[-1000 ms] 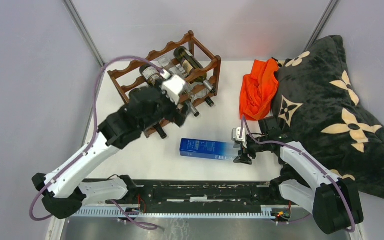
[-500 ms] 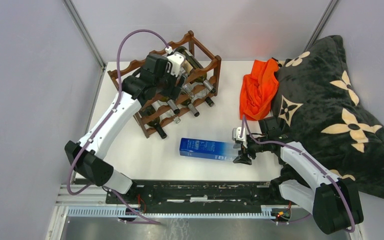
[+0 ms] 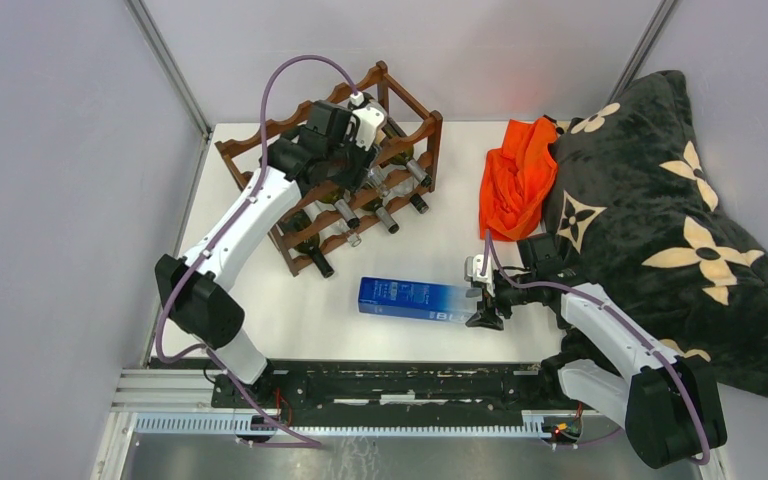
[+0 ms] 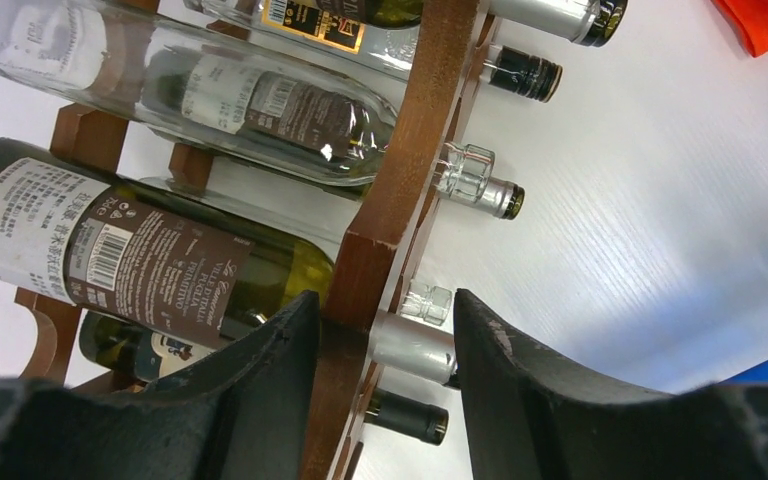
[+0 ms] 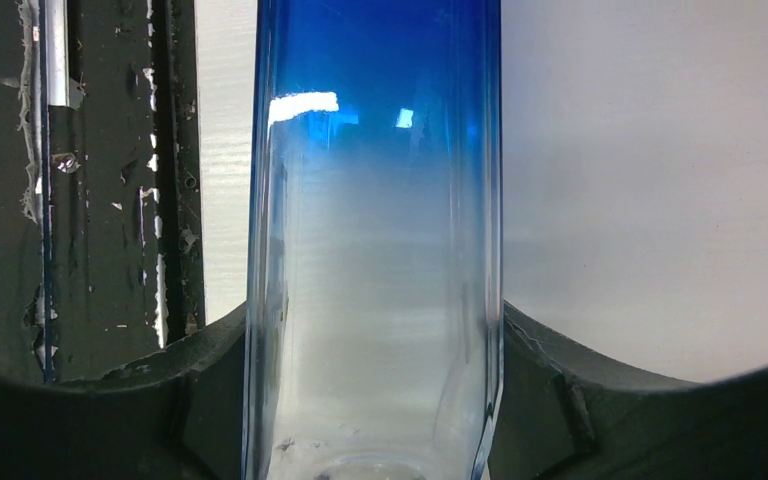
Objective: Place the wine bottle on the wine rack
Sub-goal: Pick up the wine bottle from the center of the board.
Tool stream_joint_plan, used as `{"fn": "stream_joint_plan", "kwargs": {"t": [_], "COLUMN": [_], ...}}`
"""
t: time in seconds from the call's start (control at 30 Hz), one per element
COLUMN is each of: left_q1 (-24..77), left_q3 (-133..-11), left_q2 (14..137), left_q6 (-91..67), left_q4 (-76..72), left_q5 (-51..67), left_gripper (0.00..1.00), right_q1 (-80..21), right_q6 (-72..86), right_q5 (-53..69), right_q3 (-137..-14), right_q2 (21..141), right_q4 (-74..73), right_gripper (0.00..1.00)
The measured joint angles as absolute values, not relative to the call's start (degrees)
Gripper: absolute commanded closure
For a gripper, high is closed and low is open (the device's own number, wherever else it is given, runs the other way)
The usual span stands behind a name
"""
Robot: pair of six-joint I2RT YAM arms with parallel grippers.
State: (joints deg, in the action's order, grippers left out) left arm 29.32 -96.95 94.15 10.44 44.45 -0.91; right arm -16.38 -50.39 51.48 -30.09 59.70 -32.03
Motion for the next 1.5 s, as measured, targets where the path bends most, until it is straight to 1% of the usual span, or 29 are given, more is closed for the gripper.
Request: {"fn": "stream_joint_plan", "kwargs": {"t": [0.07, 0.27, 0.33, 0.5, 0.7, 0.87, 1.0, 1.37, 1.5], "left_q1": [29.32, 29.32, 29.32, 29.32, 29.32, 29.32, 29.32, 29.32, 29.32], "left_q3": [-97.01, -97.03, -96.75, -93.23, -87.92, -81.52, -77.28, -71.46, -70.39], "left_q2": [94.67, 94.41, 93.41, 85.03, 70.37, 58.78, 52.49, 43.77, 41.74], "left_q6": [10.44, 10.35, 10.22, 8.05, 3.55, -0.99, -3.22, -4.6, -4.62], "left_q4": [44.45, 44.03, 43.31, 39.81, 34.33, 30.61, 29.21, 28.14, 28.1], "left_q5": [-0.64, -0.56, -1.26, -2.85, -2.9, -2.39, -1.54, -0.97, -0.95], "left_gripper": [0.37, 0.16, 0.13, 0.1, 0.04, 0.03, 0.03, 0.03, 0.03], "right_q1": [-16.38, -18.17, -20.18, -24.73, -29.56, -34.48, -37.65, -44.21, -46.89], "right_q6": [-50.37, -48.69, -47.07, -40.4, -30.55, -25.45, -20.49, -2.98, 1.1], "right_q5": [51.79, 52.47, 52.16, 50.26, 43.38, 37.93, 34.2, 23.83, 21.67], "right_q3": [-30.09, -30.96, -32.51, -38.46, -44.69, -50.39, -51.64, -51.68, -51.68], "right_q2": [59.7, 59.96, 60.6, 62.98, 65.84, 70.28, 70.7, 70.54, 70.41], "right_q4": [-32.12, -33.08, -34.09, -34.02, -30.85, -31.44, -31.35, -22.17, -18.83], "right_gripper": [1.0, 1.0, 1.0, 1.0, 1.0, 1.0, 1.0, 1.0, 1.0]}}
